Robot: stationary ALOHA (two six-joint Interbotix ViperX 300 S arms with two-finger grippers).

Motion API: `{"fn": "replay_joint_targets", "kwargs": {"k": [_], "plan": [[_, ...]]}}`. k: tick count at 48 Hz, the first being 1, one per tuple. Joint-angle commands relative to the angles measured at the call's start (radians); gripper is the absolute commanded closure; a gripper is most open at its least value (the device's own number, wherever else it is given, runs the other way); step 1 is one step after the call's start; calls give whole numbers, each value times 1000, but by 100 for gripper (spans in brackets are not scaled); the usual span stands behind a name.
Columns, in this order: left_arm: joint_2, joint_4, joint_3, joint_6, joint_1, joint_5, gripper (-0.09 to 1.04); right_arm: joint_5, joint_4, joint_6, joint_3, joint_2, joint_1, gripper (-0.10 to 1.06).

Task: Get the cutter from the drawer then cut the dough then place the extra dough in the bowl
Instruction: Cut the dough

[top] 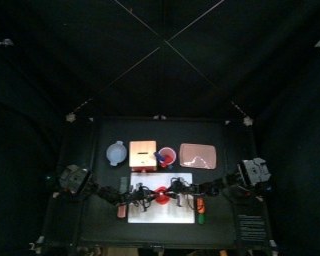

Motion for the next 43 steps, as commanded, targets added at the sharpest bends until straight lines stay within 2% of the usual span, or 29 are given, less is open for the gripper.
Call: {"fn": "replay_joint_targets", "kwargs": {"k": [1, 43], "plan": [[8, -3, -11, -3, 23, 43, 37, 26, -6, 2, -9, 18, 0, 37], [-20, 26, -8, 3, 23, 44, 37, 26, -12, -9, -12, -18, 2, 36]]}}
